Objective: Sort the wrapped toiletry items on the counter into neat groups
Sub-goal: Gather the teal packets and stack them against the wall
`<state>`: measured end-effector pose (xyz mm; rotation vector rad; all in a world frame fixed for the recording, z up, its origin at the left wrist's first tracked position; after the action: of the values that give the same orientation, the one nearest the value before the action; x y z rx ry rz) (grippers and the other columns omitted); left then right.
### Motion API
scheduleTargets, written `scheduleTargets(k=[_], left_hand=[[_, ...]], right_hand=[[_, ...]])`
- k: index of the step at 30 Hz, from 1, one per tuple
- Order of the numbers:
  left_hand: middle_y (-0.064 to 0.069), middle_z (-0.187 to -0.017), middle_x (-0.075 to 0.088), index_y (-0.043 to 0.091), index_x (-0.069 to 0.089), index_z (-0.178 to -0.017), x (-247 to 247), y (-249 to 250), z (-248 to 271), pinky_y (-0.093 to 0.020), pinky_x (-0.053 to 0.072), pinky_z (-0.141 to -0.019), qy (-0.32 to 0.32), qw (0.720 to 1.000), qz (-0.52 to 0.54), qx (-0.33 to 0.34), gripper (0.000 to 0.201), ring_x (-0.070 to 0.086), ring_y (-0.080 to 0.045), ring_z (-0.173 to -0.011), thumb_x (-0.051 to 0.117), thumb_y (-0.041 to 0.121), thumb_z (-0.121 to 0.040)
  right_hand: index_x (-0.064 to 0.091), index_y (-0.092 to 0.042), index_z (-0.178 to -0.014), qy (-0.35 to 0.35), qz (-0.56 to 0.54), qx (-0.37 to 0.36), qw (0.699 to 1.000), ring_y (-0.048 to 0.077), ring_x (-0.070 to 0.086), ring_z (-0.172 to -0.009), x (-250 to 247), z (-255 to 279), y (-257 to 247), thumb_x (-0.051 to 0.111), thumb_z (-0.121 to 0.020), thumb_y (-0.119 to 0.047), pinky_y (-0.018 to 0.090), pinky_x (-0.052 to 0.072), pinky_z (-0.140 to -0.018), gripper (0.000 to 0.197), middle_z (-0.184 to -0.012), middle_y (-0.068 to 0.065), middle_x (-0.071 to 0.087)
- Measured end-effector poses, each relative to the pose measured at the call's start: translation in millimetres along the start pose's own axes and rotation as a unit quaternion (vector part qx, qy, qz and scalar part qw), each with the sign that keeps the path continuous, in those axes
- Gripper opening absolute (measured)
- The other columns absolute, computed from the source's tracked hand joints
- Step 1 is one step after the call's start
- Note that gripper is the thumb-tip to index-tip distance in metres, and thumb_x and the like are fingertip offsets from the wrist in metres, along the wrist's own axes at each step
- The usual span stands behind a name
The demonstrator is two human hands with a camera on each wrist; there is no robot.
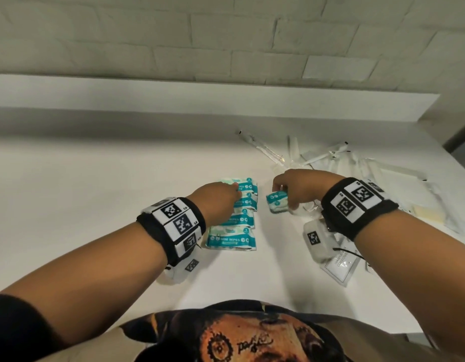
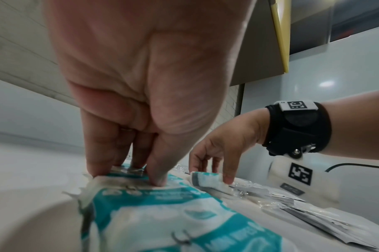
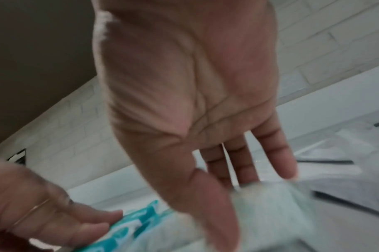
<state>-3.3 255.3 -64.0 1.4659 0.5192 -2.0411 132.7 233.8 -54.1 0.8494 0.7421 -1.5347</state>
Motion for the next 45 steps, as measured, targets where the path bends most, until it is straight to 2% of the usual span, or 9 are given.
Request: scheduleTargets(k=[4,7,10,16,23,29,39,42,45], left_hand=[[-0.003,-0.155,0.033,0.015,0.036,-0.146,0,1,-1,-0.032,0.043,-0.093,0.005,1.000,0.001,0.006,0.049,0.051,-0.026,-0.122,0.041,0.014,-0.097],[-0.004,-0.151,0.040,0.015,0.034,-0.147,1,-1,-2,-0.032,0.044,-0.092,0.005,1.000,0.003,0.007,0.051,0.052,-0.026,-0.120,0.041,0.015,-0.097],[-0.007,-0.146,0.045,0.014,0.031,-0.149,0,-1,-2,-0.033,0.044,-0.094,0.007,1.000,-0.002,0.002,0.052,0.052,-0.026,-0.120,0.041,0.015,-0.097],[-0.007,-0.145,0.046,0.014,0.034,-0.147,-2,-1,-1,-0.034,0.044,-0.095,0.010,1.000,-0.003,0.003,0.050,0.052,-0.027,-0.120,0.042,0.015,-0.097],[-0.004,-0.148,0.043,0.015,0.040,-0.143,-1,1,-3,-0.033,0.046,-0.089,0.005,1.000,-0.021,0.004,0.047,0.055,-0.026,-0.115,0.042,0.015,-0.096],[-0.005,-0.145,0.046,0.015,0.042,-0.142,2,0,-3,-0.038,0.049,-0.092,-0.010,1.000,-0.019,0.007,0.046,0.056,-0.028,-0.114,0.044,0.016,-0.096],[-0.006,-0.148,0.042,0.015,0.042,-0.141,1,1,0,-0.039,0.048,-0.095,-0.016,1.000,0.007,0.016,0.045,0.054,-0.028,-0.117,0.044,0.016,-0.096],[-0.006,-0.159,0.019,0.013,0.027,-0.148,0,2,8,-0.041,0.038,-0.108,-0.009,0.997,0.070,0.019,0.053,0.029,-0.024,-0.143,0.041,0.027,-0.099],[0.000,-0.162,-0.012,0.013,-0.002,-0.153,8,13,26,-0.037,0.017,-0.120,-0.044,0.993,0.104,0.031,0.089,-0.006,-0.018,-0.149,0.049,0.052,-0.092]], right_hand=[[0.057,-0.041,-0.126,0.039,0.018,-0.084,0.996,0.023,0.035,-0.128,-14,-3,-11,0.048,-0.089,0.001,0.038,0.040,-0.102,0.057,-0.144,-0.003,0.039],[0.057,-0.031,-0.120,0.132,-0.104,0.005,0.986,0.018,0.053,-0.103,-31,-5,15,0.055,-0.093,-0.020,0.032,0.047,-0.083,0.030,-0.128,0.002,0.054],[0.045,-0.023,-0.117,0.067,-0.155,0.076,0.983,0.017,0.064,-0.077,-7,-7,19,0.068,-0.079,-0.054,0.033,0.055,-0.069,0.054,-0.096,0.000,0.063],[0.039,-0.015,-0.130,0.060,-0.130,0.100,0.985,0.021,0.059,-0.088,-12,-22,17,0.074,-0.065,-0.013,0.037,0.055,-0.080,0.074,-0.103,0.003,0.059],[0.056,-0.019,-0.117,0.199,-0.151,-0.049,0.967,0.017,0.055,-0.100,-66,-50,-32,0.067,-0.081,-0.010,0.030,0.048,-0.087,0.038,-0.119,0.002,0.059],[0.064,-0.018,-0.119,0.121,-0.160,-0.094,0.975,0.015,0.058,-0.114,-45,-70,-57,0.050,-0.088,0.003,0.024,0.045,-0.089,0.040,-0.127,-0.002,0.062],[0.064,-0.025,-0.120,0.130,-0.074,-0.097,0.984,0.016,0.055,-0.114,-48,-70,-57,0.051,-0.091,-0.006,0.025,0.042,-0.086,0.037,-0.130,-0.005,0.059],[0.059,-0.025,-0.126,0.144,-0.059,-0.098,0.983,0.018,0.052,-0.119,-50,-68,-56,0.052,-0.091,-0.010,0.031,0.044,-0.096,0.039,-0.136,-0.003,0.052],[0.055,-0.023,-0.131,0.195,-0.105,-0.110,0.969,0.018,0.046,-0.127,-65,-56,-52,0.053,-0.092,-0.014,0.032,0.041,-0.102,0.040,-0.141,-0.002,0.047]])
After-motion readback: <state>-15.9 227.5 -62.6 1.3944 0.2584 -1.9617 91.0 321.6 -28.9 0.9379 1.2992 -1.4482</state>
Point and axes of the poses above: each hand's wrist, its own z-axis away from the middle knuckle, its own x-axis out of the palm, y = z × x, the point moved 10 cm from there along -z, towards the middle knuckle
